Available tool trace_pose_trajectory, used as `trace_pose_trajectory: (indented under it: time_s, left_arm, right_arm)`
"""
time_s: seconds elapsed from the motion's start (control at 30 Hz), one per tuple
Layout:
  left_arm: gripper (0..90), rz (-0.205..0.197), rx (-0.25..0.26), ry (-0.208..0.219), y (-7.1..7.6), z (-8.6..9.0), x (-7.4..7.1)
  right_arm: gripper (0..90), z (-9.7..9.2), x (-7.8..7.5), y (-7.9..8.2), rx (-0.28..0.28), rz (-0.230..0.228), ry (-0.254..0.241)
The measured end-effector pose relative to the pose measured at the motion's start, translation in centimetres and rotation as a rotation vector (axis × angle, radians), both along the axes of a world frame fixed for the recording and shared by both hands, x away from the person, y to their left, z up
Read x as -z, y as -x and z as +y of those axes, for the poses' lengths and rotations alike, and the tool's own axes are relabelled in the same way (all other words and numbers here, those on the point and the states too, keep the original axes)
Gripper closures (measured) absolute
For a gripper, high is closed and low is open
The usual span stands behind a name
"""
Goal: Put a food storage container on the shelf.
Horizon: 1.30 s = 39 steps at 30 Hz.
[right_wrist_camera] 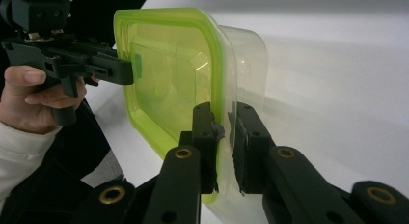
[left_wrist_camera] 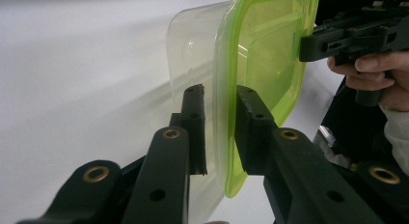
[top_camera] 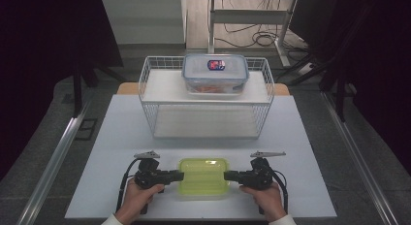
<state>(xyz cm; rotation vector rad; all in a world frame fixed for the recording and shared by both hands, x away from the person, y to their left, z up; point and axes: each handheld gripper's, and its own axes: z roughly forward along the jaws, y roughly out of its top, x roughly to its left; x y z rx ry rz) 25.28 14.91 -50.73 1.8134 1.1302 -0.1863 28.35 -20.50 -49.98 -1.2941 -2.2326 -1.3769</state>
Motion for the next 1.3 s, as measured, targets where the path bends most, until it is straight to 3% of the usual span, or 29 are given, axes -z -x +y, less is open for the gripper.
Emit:
trace_pose_trajectory:
  time_s: [0.4, 0.6, 0.8, 0.93, 1.03, 1.07, 1.3]
  left_arm:
    - [75.8, -0.094, 0.012, -0.024, 0.6, 0.1, -1.7]
    - [75.8, -0.153, 0.016, -0.027, 0.6, 0.6, -3.5]
    - [75.7, -0.189, 0.022, -0.029, 0.0, 0.8, -5.2]
    - [75.8, -0.220, 0.028, -0.026, -0.9, 1.0, -7.7]
    - [75.8, -0.250, 0.028, -0.025, -1.4, 1.1, -9.6]
    - [75.8, -0.260, 0.025, -0.026, -1.5, 1.1, -10.2]
    - [76.2, -0.290, 0.024, -0.019, -2.6, 1.0, -12.5]
  right_arm:
    - [80.3, 0.1, -1.5, 0.5, -0.014, -0.077, -0.009]
    - [80.2, 0.4, -2.8, 0.5, -0.024, -0.120, -0.021]
    - [80.2, 0.6, -4.1, 0.0, -0.030, -0.158, -0.021]
    - [80.2, 0.7, -6.0, -0.7, -0.026, -0.194, -0.027]
    - [80.1, 0.9, -8.5, -1.4, -0.032, -0.234, -0.017]
    - [80.1, 0.9, -8.5, -1.4, -0.032, -0.234, -0.017]
    - [80.1, 0.8, -11.3, -2.2, -0.022, -0.277, -0.013]
